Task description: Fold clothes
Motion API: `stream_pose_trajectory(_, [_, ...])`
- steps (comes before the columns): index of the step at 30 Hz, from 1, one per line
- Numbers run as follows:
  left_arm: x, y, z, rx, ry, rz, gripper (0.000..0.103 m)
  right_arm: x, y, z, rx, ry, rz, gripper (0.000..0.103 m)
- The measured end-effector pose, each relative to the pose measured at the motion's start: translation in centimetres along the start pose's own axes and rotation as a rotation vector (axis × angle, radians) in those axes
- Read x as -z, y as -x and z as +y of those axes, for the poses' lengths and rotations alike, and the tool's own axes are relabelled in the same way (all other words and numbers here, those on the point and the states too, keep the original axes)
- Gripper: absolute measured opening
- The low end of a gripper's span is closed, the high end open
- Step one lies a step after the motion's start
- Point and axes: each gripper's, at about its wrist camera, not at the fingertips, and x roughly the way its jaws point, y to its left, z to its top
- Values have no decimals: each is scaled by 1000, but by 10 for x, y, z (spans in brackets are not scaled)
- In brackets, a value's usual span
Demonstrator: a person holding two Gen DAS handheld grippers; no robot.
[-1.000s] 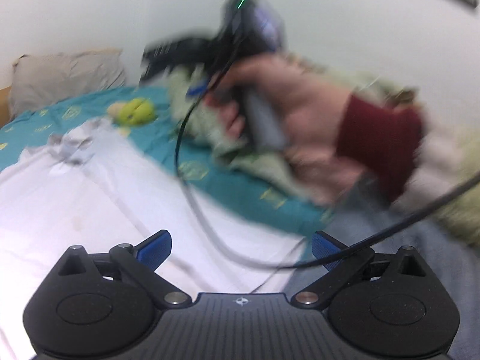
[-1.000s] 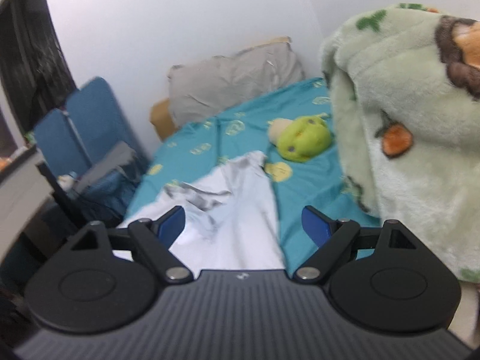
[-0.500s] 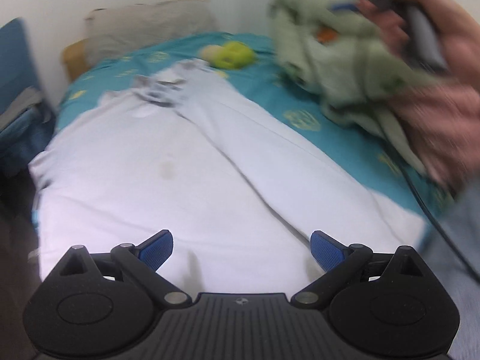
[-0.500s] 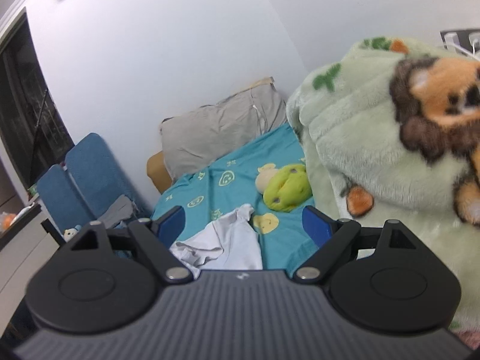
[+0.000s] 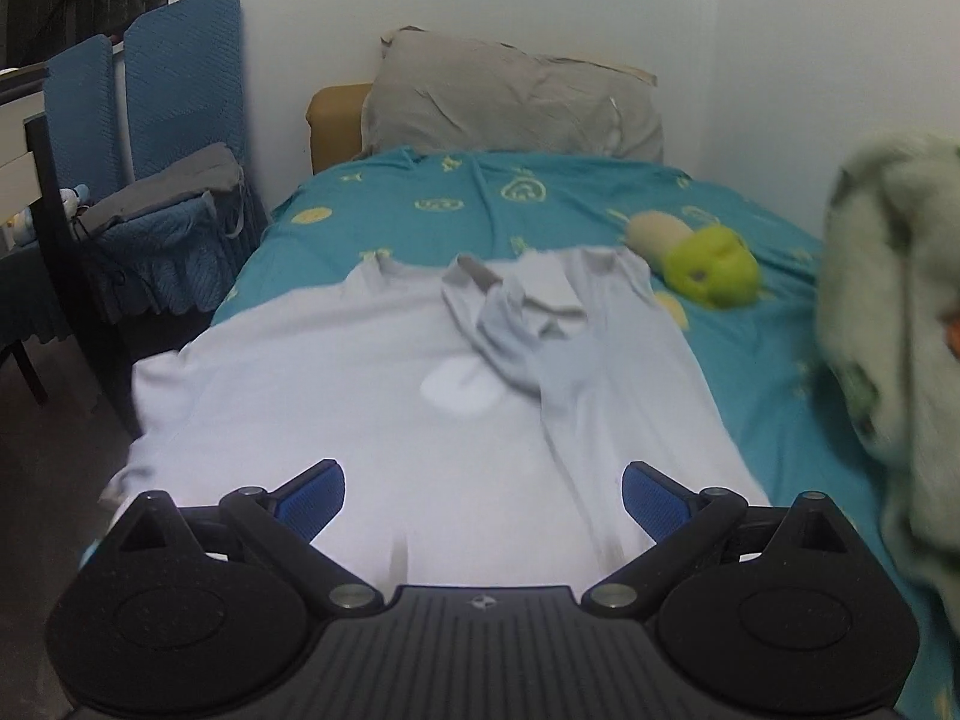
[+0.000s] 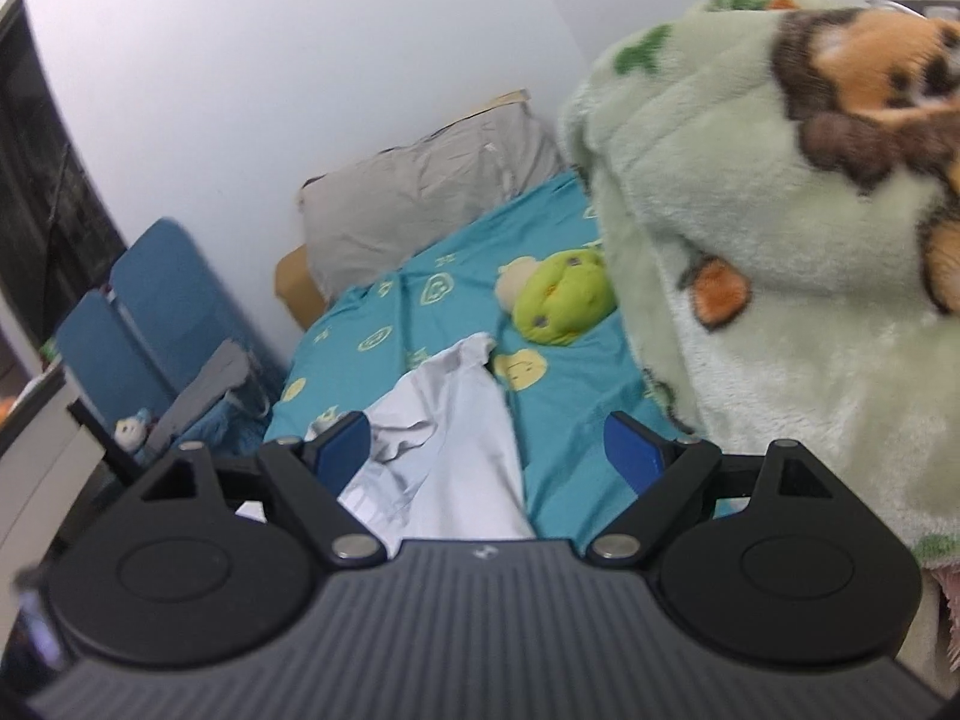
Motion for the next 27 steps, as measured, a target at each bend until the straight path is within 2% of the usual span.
stream_pose_trajectory(4, [-25, -71, -20, -45, -20, -41, 100, 3, -13, -13, 35, -22, 10, 87])
stream_pose_trajectory(7, [-32, -120, -29, -93, -39, -30, 100, 9, -29, -18, 46, -13, 38, 87])
stream_pose_trajectory(10, [-31, -149, -26, -188, -44, -4, 100, 15, -49, -19, 62, 15, 72, 87])
stream_pose_trajectory(13, [-22, -156, -4, -243, 4, 13, 100, 21, -66, -22, 58, 19, 114, 86])
stream_pose_trajectory(15, [-14, -153, 16, -253, 34, 33, 101, 23, -72, -23, 56, 14, 130, 86])
stream_pose_trajectory(17, [-8, -146, 35, -298, 57, 36, 102, 24, -72, -23, 52, 7, 138, 86])
stream_pose_trajectory(19, [-4, -134, 54, -361, 102, 41, 101, 24, -68, -23, 49, -2, 138, 86])
stream_pose_trajectory(21, [0, -123, 74, -461, 144, 54, 101, 23, -63, -23, 51, -8, 134, 86])
stream_pose_trajectory(24, [1, -110, 99, -469, 192, 52, 101, 22, -58, -20, 52, -15, 127, 86])
stream_pose_trajectory(27, [-13, -104, 100, -359, 191, 23, 101, 22, -54, -14, 47, -1, 118, 86])
